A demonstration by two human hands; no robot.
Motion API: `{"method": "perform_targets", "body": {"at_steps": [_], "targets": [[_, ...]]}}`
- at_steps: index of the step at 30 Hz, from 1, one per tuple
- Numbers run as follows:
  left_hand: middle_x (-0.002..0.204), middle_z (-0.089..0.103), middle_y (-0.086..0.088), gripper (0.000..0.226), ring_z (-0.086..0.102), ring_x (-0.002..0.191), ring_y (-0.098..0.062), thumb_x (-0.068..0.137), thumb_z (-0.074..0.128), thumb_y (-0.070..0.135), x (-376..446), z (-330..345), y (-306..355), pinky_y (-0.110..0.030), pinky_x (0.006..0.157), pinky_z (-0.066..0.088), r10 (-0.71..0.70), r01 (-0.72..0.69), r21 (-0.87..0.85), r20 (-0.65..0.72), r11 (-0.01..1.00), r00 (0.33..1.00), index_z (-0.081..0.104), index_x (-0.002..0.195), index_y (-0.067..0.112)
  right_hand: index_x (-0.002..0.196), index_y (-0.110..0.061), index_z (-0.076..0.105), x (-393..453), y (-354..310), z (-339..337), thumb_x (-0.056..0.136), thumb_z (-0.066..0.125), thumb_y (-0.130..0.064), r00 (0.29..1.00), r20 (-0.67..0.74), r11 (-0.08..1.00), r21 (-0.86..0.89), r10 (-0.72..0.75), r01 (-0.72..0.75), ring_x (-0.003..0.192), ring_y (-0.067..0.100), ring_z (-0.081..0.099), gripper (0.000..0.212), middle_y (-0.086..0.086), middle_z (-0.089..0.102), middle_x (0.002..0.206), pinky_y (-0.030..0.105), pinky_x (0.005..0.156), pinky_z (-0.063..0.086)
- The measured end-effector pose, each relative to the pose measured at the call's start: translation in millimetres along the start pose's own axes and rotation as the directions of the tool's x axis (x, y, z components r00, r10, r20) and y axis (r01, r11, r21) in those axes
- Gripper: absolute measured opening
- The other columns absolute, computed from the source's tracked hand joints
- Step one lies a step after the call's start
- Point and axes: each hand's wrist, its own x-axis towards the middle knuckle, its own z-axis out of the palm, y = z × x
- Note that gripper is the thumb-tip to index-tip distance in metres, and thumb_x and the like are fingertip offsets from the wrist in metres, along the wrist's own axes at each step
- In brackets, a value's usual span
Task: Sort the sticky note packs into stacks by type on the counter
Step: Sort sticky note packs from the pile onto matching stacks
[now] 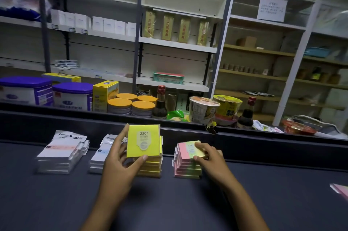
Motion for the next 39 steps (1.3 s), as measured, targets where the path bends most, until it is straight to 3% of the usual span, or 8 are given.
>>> {"method": "perform_targets", "body": {"at_steps": [5, 12, 17, 21, 23, 28, 32, 39], "targets": [[0.119, 0.059, 0.024, 0.085, 0.058, 0.106, 0.012, 0.078, 0.075, -0.003, 10, -4, -2, -0.013, 0.087, 0.047, 0.012, -0.013, 0.069, 0.016, 0.998, 1.000, 0.039, 0.140, 0.043, 0.139, -0.029, 0.052, -1, 3, 1, 0.098, 0.057, -0.034, 1.000, 0.000, 0.980, -0.199, -0.005, 0.005, 0.112, 0.011, 0.028, 0.042, -0.001, 0.041, 0.116, 0.028, 0.099, 0.034], [0.125, 0.057, 0.015, 0.085, 0.052, 0.121, -0.007, 0.078, 0.078, 0.003, 24, -1, 6, -0.037, 0.102, 0.047, -0.032, 0.020, 0.169, 0.065, 0.985, 0.997, 0.036, 0.140, 0.043, 0.138, -0.028, 0.049, 2, -14, -13, 0.096, 0.057, -0.043, 0.994, 0.004, 0.917, -0.386, -0.106, 0.099, 0.124, 0.014, 0.035, 0.045, -0.004, 0.042, 0.125, 0.033, 0.105, 0.038], [0.128, 0.050, 0.011, 0.086, 0.043, 0.120, -0.005, 0.080, 0.078, 0.010, 42, 3, 7, -0.033, 0.095, 0.048, -0.063, 0.021, 0.291, 0.136, 0.956, 0.989, 0.031, 0.148, 0.034, 0.134, -0.026, 0.050, 7, -43, -19, 0.094, 0.059, -0.046, 0.963, 0.000, 0.826, -0.514, -0.269, 0.231, 0.126, 0.014, 0.042, 0.046, -0.005, 0.044, 0.131, 0.032, 0.103, 0.043], [0.132, 0.055, 0.003, 0.087, 0.046, 0.112, -0.004, 0.080, 0.078, 0.009, 52, 6, -1, -0.022, 0.088, 0.043, -0.096, 0.022, 0.394, 0.169, 0.919, 0.981, 0.030, 0.151, 0.028, 0.139, -0.027, 0.044, 14, -61, -17, 0.093, 0.058, -0.048, 0.955, 0.087, 0.745, -0.606, -0.284, 0.277, 0.126, 0.016, 0.043, 0.053, -0.005, 0.046, 0.135, 0.033, 0.101, 0.044], [0.138, 0.054, -0.001, 0.088, 0.046, 0.113, -0.006, 0.080, 0.078, 0.011, 56, 6, -6, -0.023, 0.091, 0.043, -0.113, 0.027, 0.434, 0.174, 0.900, 0.978, 0.029, 0.151, 0.026, 0.140, -0.026, 0.043, 16, -67, -14, 0.092, 0.059, -0.050, 0.954, 0.109, 0.725, -0.627, -0.279, 0.284, 0.127, 0.016, 0.043, 0.056, -0.004, 0.047, 0.136, 0.034, 0.102, 0.044], [0.143, 0.051, -0.007, 0.091, 0.043, 0.132, -0.022, 0.080, 0.078, 0.029, 63, 3, -21, -0.038, 0.104, 0.044, -0.159, 0.042, 0.542, 0.171, 0.839, 0.972, 0.024, 0.153, 0.028, 0.141, -0.026, 0.042, 20, -71, -8, 0.092, 0.057, -0.053, 0.956, 0.109, 0.733, -0.620, -0.273, 0.280, 0.128, 0.016, 0.044, 0.058, -0.003, 0.047, 0.137, 0.035, 0.101, 0.045], [0.145, 0.044, -0.002, 0.086, 0.031, 0.136, -0.021, 0.084, 0.071, 0.042, 65, 2, -25, -0.035, 0.107, 0.035, -0.122, -0.025, 0.655, 0.177, 0.755, 0.977, 0.024, 0.153, 0.024, 0.141, -0.027, 0.042, 20, -69, -5, 0.092, 0.056, -0.055, 0.958, 0.101, 0.746, -0.607, -0.269, 0.274, 0.127, 0.015, 0.044, 0.057, -0.004, 0.046, 0.137, 0.034, 0.100, 0.046], [0.139, 0.031, -0.002, 0.078, 0.026, 0.132, -0.020, 0.087, 0.063, 0.054, 67, -1, -37, -0.033, 0.103, 0.036, -0.143, -0.037, 0.741, 0.178, 0.670, 0.974, 0.028, 0.151, 0.026, 0.139, -0.030, 0.043, 20, -64, -3, 0.093, 0.055, -0.055, 0.966, 0.085, 0.771, -0.587, -0.245, 0.248, 0.123, 0.013, 0.048, 0.053, -0.007, 0.046, 0.136, 0.033, 0.096, 0.049]]}}
